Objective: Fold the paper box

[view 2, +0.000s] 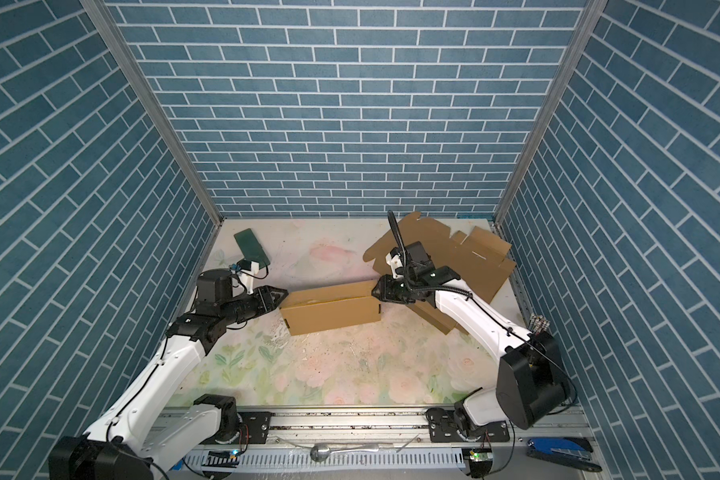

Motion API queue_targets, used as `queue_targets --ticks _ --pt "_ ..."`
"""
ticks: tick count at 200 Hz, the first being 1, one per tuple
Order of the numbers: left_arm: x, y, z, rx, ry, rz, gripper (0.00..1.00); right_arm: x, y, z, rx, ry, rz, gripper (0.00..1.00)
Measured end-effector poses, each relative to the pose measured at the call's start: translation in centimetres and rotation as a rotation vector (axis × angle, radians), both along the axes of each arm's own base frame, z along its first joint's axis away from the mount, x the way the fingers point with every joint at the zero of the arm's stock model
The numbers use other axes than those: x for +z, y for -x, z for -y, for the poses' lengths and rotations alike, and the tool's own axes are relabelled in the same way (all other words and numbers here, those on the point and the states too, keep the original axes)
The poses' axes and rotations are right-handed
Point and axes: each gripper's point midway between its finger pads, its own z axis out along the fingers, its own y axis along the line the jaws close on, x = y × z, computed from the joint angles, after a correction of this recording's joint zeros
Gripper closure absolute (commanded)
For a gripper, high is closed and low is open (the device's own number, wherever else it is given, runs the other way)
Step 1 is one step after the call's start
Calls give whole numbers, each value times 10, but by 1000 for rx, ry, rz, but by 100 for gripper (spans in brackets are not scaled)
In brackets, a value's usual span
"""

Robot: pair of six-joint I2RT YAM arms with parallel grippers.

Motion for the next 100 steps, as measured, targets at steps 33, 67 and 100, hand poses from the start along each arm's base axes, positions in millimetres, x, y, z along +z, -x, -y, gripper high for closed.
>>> queue_targets --ticks 33,67,100 --pt "0 16 -5 17 -11 10 55 -7 20 -5 32 3 84 43" --pt "0 20 -8 35 -12 9 50 -35 44 -7 95 48 42 31" --pt "1 20 -8 36 -14 5 50 -74 84 9 160 132 -119 24"
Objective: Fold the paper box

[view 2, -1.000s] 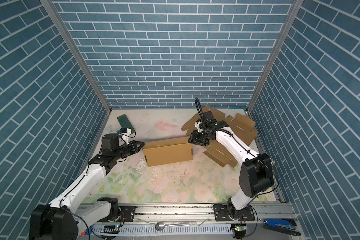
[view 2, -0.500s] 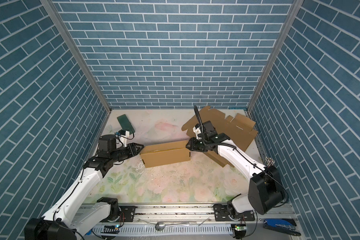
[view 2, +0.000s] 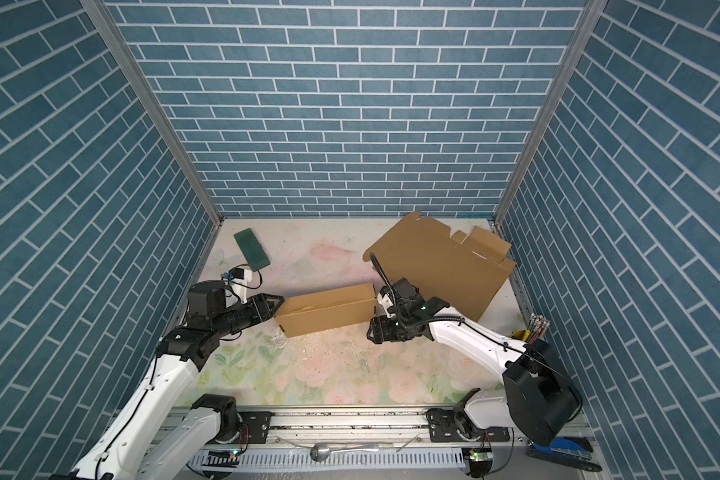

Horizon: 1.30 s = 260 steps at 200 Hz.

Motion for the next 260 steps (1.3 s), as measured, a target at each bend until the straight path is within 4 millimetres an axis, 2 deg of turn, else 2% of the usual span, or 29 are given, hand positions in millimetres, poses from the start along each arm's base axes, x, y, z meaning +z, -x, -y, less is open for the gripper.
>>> queue_targets --ticks 23,42,83,97,109,124,144,167,202,240,260 --pt "0 0 0 0 0 0 50 8 5 2 10 -18 -5 22" --pt "0 0 0 0 -1 -2 50 26 2 3 -3 -63 -3 21" --pt "0 1 -1 1 -10 -7 50 92 -50 9 -118 -214 91 21" --pt "0 1 -2 3 -13 -6 50 107 -64 8 -143 -243 109 23" --pt "0 1 -2 4 -15 -6 50 112 -74 2 -142 -253 111 25" --pt "0 1 -3 7 -19 -4 50 107 -85 -6 -139 -244 96 26" --pt "-1 0 -3 8 -21 -4 51 90 -92 -12 -136 -205 54 29" --pt "-1 0 -3 8 -21 -4 51 74 -91 -18 -120 -167 24 33" --pt "0 0 -3 5 -27 -1 46 67 -88 -19 -99 -135 37 39" --pt "5 3 -10 8 -88 -43 40 36 -65 0 -88 -45 17 37" --pt "8 4 -13 5 -129 -75 38 39 -60 10 -76 -7 41 33"
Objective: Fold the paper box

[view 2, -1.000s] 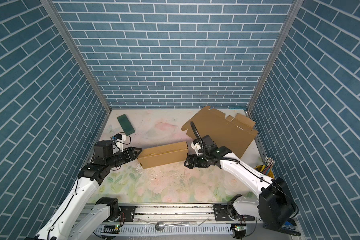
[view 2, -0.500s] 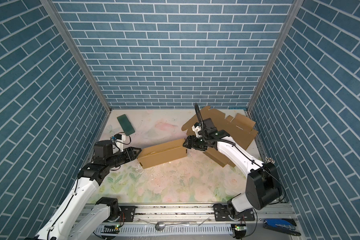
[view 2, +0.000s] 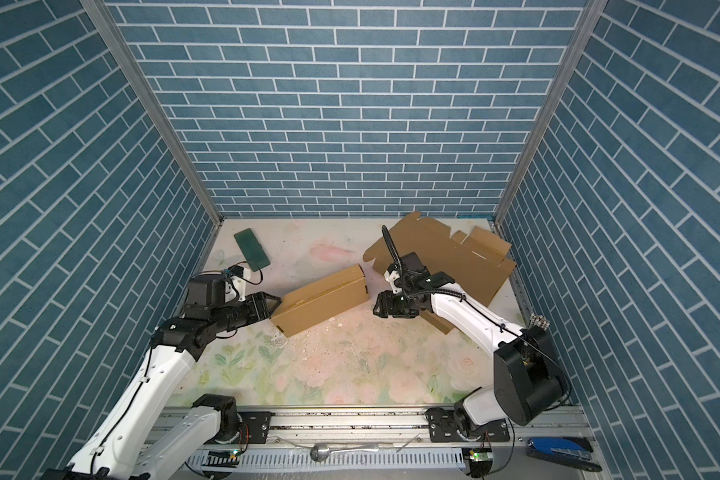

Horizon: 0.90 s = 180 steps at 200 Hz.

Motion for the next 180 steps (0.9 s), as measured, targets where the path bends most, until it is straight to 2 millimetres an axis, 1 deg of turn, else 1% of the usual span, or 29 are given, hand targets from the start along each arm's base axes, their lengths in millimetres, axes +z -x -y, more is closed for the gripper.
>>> queue_targets --ticks 12,24,43,52,63,72,85,92,105,122,142,154,180 --pt "4 0 -3 -2 -30 -14 38 9 -1 6 13 23 45 31" --pt "12 -3 -5 -8 -53 -10 38 25 -5 9 45 48 107 27" --pt "29 -13 -4 -31 -74 22 38 57 -20 1 154 99 277 17" --pt "34 -19 -3 -41 -83 32 38 76 -23 -11 255 125 384 12" --pt "37 -26 -2 -52 -93 36 38 93 -22 -30 394 150 502 10" --pt "38 -30 -2 -57 -102 36 38 103 -23 -44 505 170 591 9" --pt "39 -35 -2 -62 -112 37 38 110 -23 -67 671 198 690 8" --pt "40 -37 -3 -64 -116 41 38 109 -24 -78 750 213 730 7" --pt "43 -39 -6 -56 -120 50 38 102 -30 -99 889 243 783 7" --pt "46 -43 -15 -32 -124 60 38 84 -36 -121 1042 283 825 7" --pt "47 -46 -23 -5 -123 65 38 61 -42 -136 1161 321 839 6" --pt "48 -48 -25 3 -121 72 39 52 -47 -144 1212 330 847 6" --pt "48 -49 -28 11 -118 75 39 50 -55 -163 1272 314 870 8"
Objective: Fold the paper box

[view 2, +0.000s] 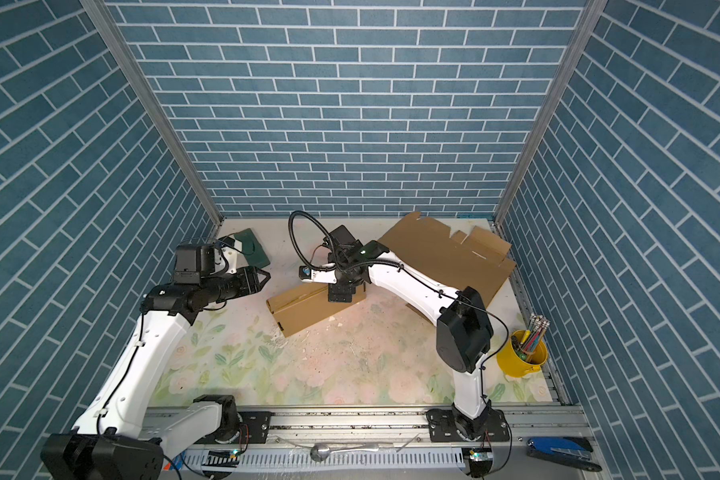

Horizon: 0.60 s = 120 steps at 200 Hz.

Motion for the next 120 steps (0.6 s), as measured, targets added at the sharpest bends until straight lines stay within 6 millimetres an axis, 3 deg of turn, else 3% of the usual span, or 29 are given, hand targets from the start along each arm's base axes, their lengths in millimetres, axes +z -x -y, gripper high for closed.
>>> queue_targets --ticks 19,39,75,96,120 --pt "0 -1 -2 7 1 1 39 -2 -6 -10 30 -1 13 11" --pt "0 -1 -4 12 3 1 39 -11 -7 -15 51 12 3 22" --pt "1 -2 -9 25 -4 2 41 -15 -5 -24 69 -1 -24 67" --pt "11 -4 -15 48 -25 21 42 -15 -9 -29 42 -10 5 69" --pt "38 -8 -28 98 -64 91 42 -15 -25 -43 -38 -33 137 67"
